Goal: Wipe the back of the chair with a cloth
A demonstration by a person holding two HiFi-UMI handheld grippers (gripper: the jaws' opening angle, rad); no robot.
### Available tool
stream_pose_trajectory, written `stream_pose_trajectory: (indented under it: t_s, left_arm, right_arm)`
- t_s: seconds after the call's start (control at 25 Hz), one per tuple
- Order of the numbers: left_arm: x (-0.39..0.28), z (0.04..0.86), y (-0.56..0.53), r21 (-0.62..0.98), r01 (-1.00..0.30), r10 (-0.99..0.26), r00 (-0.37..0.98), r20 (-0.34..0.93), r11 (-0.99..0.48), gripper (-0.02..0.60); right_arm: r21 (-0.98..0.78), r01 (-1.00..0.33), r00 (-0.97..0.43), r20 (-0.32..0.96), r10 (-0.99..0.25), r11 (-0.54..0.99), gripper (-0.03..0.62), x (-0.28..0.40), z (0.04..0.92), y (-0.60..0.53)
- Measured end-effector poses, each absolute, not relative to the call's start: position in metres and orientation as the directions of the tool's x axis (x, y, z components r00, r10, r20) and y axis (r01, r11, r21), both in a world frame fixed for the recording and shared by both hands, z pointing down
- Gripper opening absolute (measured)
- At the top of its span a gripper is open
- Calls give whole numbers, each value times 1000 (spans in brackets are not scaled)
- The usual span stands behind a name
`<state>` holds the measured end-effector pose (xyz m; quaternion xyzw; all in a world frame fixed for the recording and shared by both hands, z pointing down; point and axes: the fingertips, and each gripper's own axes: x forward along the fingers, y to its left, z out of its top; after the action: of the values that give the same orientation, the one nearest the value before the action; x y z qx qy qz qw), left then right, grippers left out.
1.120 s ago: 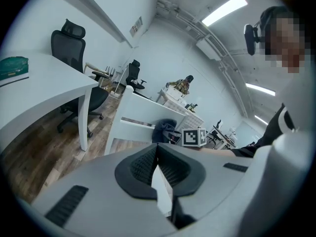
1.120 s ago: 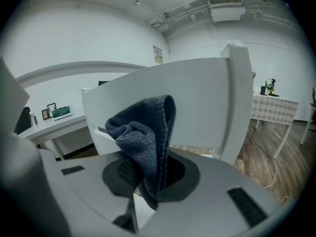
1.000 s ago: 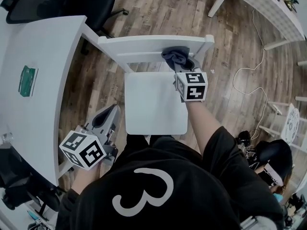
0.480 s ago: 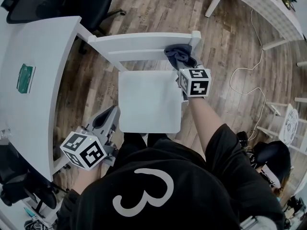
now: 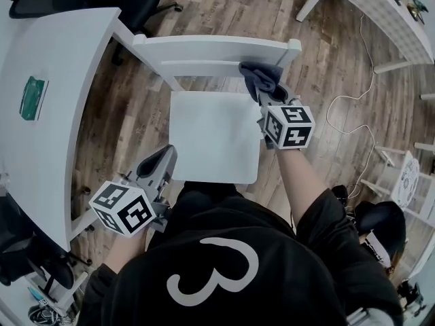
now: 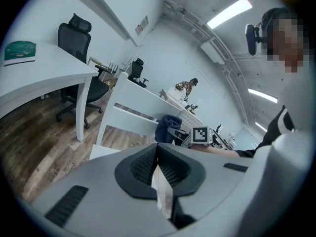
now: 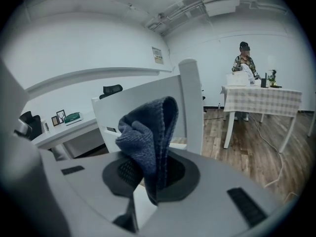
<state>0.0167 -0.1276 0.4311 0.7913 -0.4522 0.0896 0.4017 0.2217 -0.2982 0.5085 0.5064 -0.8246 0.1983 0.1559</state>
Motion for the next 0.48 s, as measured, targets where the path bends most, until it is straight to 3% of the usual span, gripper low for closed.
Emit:
stream_pose_trajectory:
  t_s: [0.48]
  left_arm:
    - [-46, 451, -143, 620, -752, -641, 592, 488, -223, 14]
  right_arm:
    - [-246, -844, -533, 473, -701, 476, 52, 129, 513, -270]
